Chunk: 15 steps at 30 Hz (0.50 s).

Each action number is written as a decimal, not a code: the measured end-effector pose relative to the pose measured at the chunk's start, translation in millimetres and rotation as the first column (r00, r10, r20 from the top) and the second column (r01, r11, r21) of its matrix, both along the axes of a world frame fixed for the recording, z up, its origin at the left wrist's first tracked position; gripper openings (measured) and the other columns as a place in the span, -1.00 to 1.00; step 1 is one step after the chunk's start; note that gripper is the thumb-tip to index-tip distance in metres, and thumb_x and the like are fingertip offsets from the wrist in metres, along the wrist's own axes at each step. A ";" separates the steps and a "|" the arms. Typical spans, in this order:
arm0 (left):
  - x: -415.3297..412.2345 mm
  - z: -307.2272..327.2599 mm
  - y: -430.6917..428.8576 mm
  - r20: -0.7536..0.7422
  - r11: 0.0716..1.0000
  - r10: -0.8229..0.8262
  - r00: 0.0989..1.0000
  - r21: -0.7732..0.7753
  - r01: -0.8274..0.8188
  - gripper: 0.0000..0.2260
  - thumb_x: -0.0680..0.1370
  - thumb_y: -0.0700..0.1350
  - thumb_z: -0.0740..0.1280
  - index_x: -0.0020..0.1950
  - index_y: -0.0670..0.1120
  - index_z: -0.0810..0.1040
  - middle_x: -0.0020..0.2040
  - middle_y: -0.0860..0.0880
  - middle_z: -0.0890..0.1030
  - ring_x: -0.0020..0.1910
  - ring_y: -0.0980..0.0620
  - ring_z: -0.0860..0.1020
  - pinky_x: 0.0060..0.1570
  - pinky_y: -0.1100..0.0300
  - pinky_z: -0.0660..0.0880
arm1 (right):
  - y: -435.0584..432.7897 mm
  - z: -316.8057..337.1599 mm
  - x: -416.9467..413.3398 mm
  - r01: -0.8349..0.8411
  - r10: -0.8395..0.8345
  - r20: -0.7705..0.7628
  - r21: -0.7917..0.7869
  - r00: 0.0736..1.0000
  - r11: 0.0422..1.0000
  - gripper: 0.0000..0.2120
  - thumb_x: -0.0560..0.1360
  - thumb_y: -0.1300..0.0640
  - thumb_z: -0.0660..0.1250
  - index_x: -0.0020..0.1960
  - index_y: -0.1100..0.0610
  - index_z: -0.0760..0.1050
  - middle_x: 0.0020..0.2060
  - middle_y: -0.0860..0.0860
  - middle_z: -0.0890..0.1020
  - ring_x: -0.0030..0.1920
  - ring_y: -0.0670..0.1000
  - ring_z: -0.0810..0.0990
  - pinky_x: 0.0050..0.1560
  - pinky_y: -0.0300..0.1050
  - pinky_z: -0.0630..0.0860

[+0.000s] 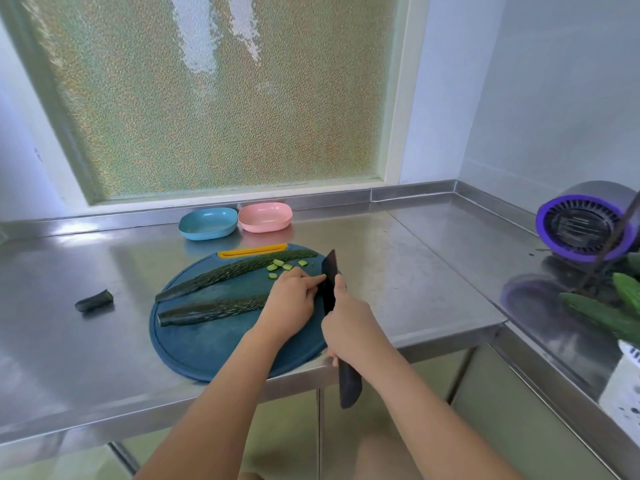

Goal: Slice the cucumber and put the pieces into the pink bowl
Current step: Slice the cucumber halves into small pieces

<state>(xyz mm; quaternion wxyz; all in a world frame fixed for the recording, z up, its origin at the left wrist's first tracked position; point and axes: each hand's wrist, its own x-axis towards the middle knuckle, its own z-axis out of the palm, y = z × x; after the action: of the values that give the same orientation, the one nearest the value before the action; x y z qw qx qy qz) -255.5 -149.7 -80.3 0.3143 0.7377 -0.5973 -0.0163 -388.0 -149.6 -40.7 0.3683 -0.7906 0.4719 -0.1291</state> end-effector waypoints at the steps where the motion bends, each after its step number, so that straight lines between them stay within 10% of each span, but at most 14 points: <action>1: -0.1 -0.2 0.0 0.002 1.000 0.005 1.000 -0.002 -0.005 -0.68 0.60 -0.22 0.17 0.34 -0.05 0.48 0.00 -0.11 0.49 0.06 -0.06 0.40 0.03 0.20 0.31 | -1.9 2.4 -2.1 -0.008 0.008 -0.004 -0.003 1.000 1.000 -0.28 0.55 0.28 0.07 0.57 -0.05 -0.21 0.19 0.16 0.48 0.03 0.18 0.59 0.04 0.09 0.59; 8: 0.4 -1.6 0.6 -0.001 1.000 0.020 1.000 -0.016 -0.020 -0.68 0.59 -0.21 0.18 0.33 -0.08 0.49 0.08 -0.09 0.51 0.12 -0.06 0.42 0.08 0.23 0.29 | -25.9 26.4 -20.2 -0.076 0.073 0.073 0.043 0.995 0.996 -0.31 0.50 0.31 0.06 0.56 -0.07 -0.01 -0.10 0.10 0.53 -0.59 -0.12 0.51 -0.43 -0.20 0.48; 15: 0.7 10.1 0.5 -0.066 0.987 0.022 0.998 0.158 -0.011 -0.43 0.44 0.13 0.40 0.40 -0.01 0.39 0.28 -0.02 0.45 0.29 0.01 0.37 0.27 0.16 0.29 | -65.0 41.1 -28.6 -0.165 0.163 0.082 0.017 0.983 0.986 -0.32 0.51 0.27 0.13 0.54 -0.14 0.06 -0.48 0.08 0.55 -0.48 0.08 0.51 -0.35 -0.05 0.54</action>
<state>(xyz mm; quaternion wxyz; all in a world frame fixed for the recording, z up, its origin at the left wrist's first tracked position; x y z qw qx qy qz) -254.8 -149.2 -70.1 0.2751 0.7641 -0.5772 -0.0859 -416.6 -214.6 0.4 0.4056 -0.8165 0.3915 -0.1245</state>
